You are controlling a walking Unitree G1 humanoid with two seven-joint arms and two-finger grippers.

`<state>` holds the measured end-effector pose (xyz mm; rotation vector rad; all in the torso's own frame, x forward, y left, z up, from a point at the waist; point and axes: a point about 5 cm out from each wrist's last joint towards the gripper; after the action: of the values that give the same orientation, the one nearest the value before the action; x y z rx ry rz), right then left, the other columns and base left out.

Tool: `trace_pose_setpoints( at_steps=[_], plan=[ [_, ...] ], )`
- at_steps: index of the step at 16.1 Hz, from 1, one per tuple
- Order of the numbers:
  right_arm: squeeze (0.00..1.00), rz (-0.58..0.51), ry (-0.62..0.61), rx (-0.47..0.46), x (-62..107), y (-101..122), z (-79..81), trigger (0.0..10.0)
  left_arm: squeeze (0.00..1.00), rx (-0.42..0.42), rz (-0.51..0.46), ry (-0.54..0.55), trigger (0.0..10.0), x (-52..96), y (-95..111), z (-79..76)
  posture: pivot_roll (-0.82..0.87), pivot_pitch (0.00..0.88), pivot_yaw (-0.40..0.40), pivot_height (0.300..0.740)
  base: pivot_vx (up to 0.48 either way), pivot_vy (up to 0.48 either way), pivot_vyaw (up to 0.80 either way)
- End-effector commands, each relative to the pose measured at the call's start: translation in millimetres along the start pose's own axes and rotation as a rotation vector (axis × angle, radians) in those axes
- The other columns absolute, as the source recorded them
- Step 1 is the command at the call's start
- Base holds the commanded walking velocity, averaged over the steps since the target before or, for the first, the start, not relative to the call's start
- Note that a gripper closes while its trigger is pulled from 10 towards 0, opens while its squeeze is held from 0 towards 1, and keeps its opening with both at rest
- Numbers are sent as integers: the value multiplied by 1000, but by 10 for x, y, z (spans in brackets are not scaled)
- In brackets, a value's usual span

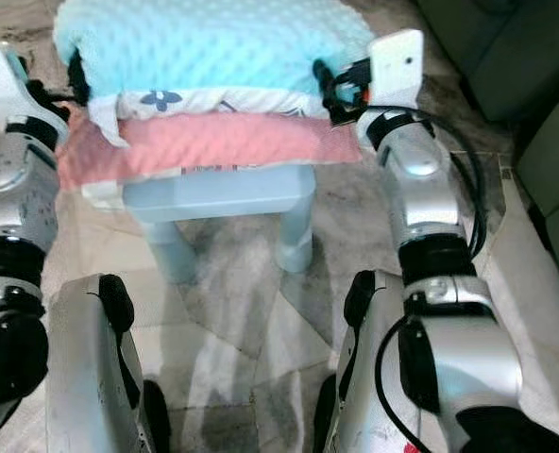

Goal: Move the pillow to the sofa

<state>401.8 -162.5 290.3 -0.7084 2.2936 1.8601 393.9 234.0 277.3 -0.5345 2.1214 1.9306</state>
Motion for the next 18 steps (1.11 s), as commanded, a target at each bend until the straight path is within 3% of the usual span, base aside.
trace_pose_setpoints(
  at_steps=[1, 2, 3, 6, 8, 9, 11, 13, 14, 18],
  plan=[
    [0, -32, -9, -39, 8, 72, -102, 10000, 0, -63, 25, 50, 10000, 70, -32, 151, -89, 320, -4, 312, 0, 0, 0],
    [0, -36, -5, -58, 21, 66, -109, 10000, 0, -84, 44, 68, 10000, 150, -82, 242, -88, 318, -3, 312, 0, 0, 0],
    [0, -42, 13, -52, 67, 51, -99, 10000, 0, -100, 81, 94, 10000, 348, -178, 411, -79, 315, -2, 312, 0, 0, 0],
    [0, -46, 8, -61, 158, -6, -127, 10000, 0, -130, 132, 150, 10000, 790, -268, 712, -53, 300, -6, 312, 0, 0, 0],
    [0, -53, 7, -56, 252, -31, -165, 10000, 0, -132, 68, 189, 10000, 1002, -105, 819, -43, 289, -11, 312, 0, 0, 0],
    [0, -55, 12, -50, 274, -32, -171, 10000, 0, -143, 33, 199, 10000, 1018, -1, 818, -43, 284, -13, 312, 0, 0, 0],
    [0, -60, 11, -53, 305, -10, -216, 10000, 0, -88, -40, 208, 10000, 867, 216, 759, -41, 274, -16, 312, 0, 0, 0],
    [0, -85, 16, -47, 270, 69, -264, 10000, 0, 4, -77, 179, 10000, 573, 366, 621, -52, 259, -12, 312, 0, 0, 0],
    [0, -103, 20, -36, 242, 141, -292, 10000, 0, 0, -91, 136, 10000, 438, 440, 532, -56, 253, -6, 312, 0, 0, 0],
    [0, -136, -13, -26, 195, 294, -479, 10000, 0, 195, -65, 122, 10000, 112, 470, 435, -69, 257, 2, 312, 0, 0, 0]
  ],
)
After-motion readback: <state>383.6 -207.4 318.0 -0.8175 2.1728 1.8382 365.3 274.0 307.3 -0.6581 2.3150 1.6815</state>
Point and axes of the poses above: a point about 5 cm out from each wrist's last joint towards the gripper, its own x axis pointing back from the gripper into the wrist, its own y axis along the axis of the wrist's last joint, z = x × y, and after that the axes turned 3 degrees about x, right-handed
